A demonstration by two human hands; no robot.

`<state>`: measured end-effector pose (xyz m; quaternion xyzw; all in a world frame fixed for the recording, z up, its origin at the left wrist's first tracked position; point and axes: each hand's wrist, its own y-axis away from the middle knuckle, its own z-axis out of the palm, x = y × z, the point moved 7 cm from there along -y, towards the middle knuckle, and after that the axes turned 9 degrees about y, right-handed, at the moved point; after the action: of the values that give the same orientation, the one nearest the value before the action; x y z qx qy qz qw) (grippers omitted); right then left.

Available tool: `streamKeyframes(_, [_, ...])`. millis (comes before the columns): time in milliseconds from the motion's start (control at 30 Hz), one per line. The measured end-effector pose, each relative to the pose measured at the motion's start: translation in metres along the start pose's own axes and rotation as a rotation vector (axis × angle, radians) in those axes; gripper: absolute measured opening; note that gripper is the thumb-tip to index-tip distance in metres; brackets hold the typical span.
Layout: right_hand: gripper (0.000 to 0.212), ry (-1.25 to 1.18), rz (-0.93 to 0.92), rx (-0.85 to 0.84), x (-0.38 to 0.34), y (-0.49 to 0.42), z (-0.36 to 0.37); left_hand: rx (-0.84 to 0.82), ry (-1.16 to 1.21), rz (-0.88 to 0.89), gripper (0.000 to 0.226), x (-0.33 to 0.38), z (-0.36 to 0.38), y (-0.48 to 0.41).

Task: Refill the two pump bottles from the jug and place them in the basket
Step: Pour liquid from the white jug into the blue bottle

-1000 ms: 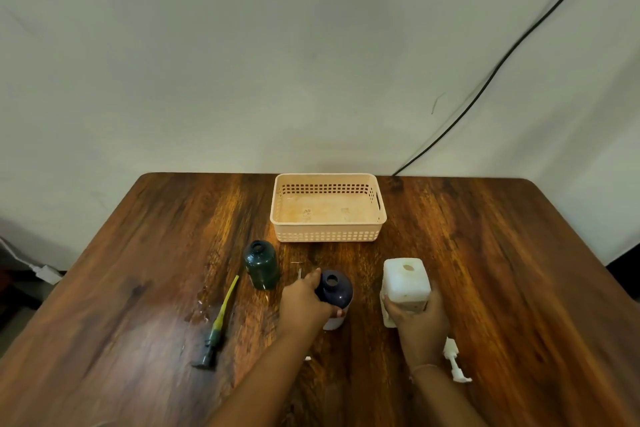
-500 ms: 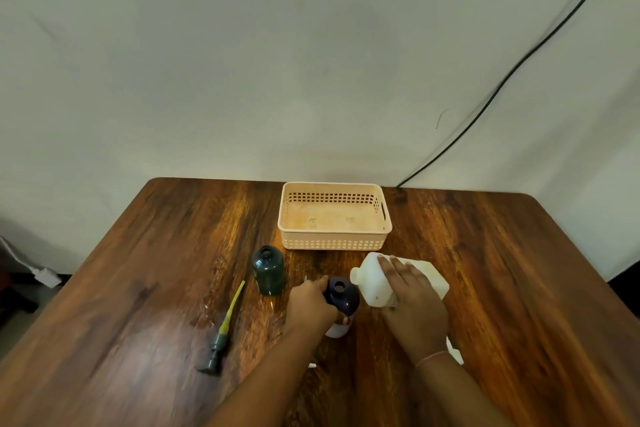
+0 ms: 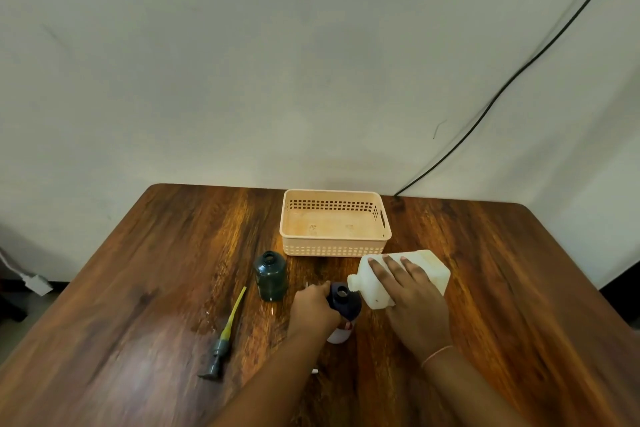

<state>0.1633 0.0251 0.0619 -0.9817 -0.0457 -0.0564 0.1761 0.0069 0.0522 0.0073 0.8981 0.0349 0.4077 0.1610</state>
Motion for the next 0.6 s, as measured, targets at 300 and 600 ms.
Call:
streamKeyframes(300, [0.079,0.053,-0.049,0.026,-0.0035,-0.0033,-0.004,0.0,-0.009,0.015,0.063,0.0003,0.0009,0.0027])
streamKeyframes(600, [0.08,0.088,-0.082,0.052,-0.0086,-0.0038,-0.0102,-0.002,-0.051,0.018,0.066,0.0013,-0.0002,0.0013])
